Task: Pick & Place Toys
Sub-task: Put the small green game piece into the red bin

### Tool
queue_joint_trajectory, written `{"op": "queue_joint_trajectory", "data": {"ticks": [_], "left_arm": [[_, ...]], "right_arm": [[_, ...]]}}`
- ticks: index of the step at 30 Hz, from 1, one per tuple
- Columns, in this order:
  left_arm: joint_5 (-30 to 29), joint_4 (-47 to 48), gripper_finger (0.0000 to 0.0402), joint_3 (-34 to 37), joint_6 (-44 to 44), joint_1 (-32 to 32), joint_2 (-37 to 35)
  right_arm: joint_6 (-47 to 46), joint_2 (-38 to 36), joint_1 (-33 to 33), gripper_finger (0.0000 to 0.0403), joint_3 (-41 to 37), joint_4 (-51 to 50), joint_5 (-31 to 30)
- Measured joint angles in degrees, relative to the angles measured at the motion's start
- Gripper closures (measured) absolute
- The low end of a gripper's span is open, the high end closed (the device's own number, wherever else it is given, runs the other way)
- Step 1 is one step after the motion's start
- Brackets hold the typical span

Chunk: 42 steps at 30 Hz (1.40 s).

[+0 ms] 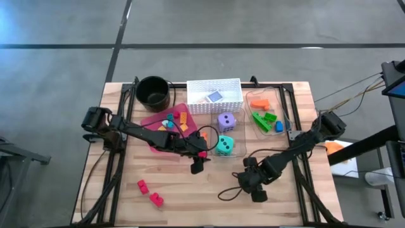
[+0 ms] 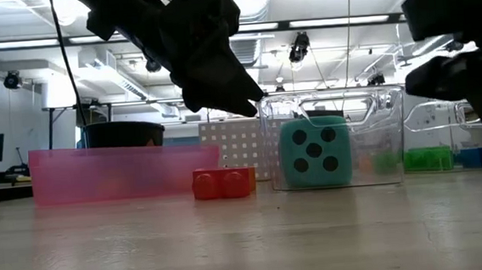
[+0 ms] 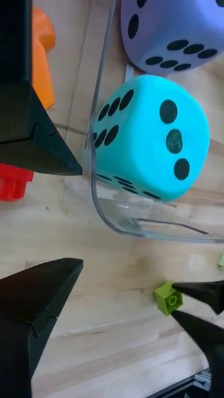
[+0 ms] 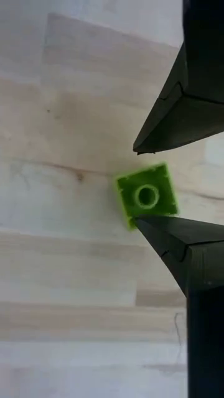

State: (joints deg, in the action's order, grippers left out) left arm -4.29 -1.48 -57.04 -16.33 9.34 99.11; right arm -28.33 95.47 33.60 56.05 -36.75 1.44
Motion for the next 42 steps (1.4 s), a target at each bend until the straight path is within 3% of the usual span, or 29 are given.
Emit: {"op": "queue_joint_trajectory", "data": {"ticks": [11,42], "left_arm": [[0.0,0.0,0.0170,0.0,0.0,0.0,0.0],[0.0,0.2,0.0170,0.0,-0.2,0.0,0.0]], "right_arm": [[2.2,0.1,0.2,0.0227,3.9,-1.6,1.9],[2.2,0.3,0.0,0.0227,3.8,-2.3,1.4]]}}
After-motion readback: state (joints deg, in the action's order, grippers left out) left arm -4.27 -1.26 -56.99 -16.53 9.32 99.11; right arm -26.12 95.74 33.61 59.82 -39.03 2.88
